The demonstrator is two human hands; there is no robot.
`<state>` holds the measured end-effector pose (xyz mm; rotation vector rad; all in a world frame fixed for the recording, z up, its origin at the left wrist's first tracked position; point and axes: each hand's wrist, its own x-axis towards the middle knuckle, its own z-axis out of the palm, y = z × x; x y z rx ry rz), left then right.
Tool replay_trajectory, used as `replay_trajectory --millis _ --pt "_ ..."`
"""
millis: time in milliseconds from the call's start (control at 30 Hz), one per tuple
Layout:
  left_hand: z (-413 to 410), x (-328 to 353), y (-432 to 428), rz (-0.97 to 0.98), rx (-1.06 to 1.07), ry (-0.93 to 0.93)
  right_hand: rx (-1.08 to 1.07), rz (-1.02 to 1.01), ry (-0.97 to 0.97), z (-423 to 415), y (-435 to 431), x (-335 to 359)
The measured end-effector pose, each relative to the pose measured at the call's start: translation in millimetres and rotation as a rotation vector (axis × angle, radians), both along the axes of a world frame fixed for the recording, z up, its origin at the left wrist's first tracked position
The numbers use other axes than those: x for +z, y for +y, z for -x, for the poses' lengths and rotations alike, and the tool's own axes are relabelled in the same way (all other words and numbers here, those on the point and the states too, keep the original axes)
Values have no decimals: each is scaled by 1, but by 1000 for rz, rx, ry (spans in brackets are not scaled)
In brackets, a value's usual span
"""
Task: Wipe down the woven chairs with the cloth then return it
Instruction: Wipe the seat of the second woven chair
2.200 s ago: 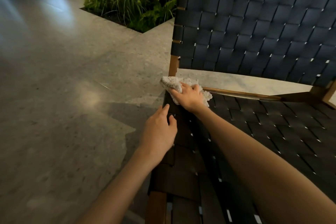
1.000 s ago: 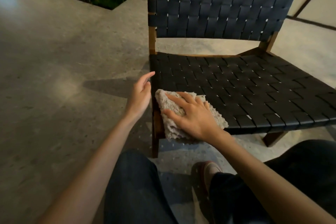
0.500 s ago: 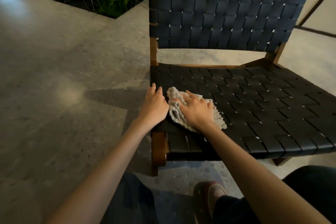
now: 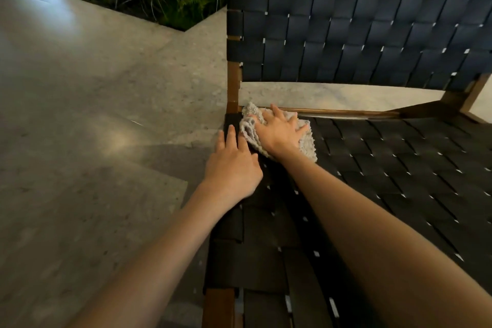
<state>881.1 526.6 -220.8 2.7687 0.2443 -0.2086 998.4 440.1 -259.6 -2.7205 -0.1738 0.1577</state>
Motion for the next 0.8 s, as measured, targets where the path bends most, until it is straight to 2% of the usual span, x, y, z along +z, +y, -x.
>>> replay_trajectory --millis 200,433,800 --pt "-3 -5 -2 -27 23 -5 47 14 -13 -32 7 0" --pt "-1 -3 -2 -20 23 -15 -75 66 -16 -39 -11 -2" --pt "-1 -1 0 18 10 -4 77 -5 42 26 -46 5"
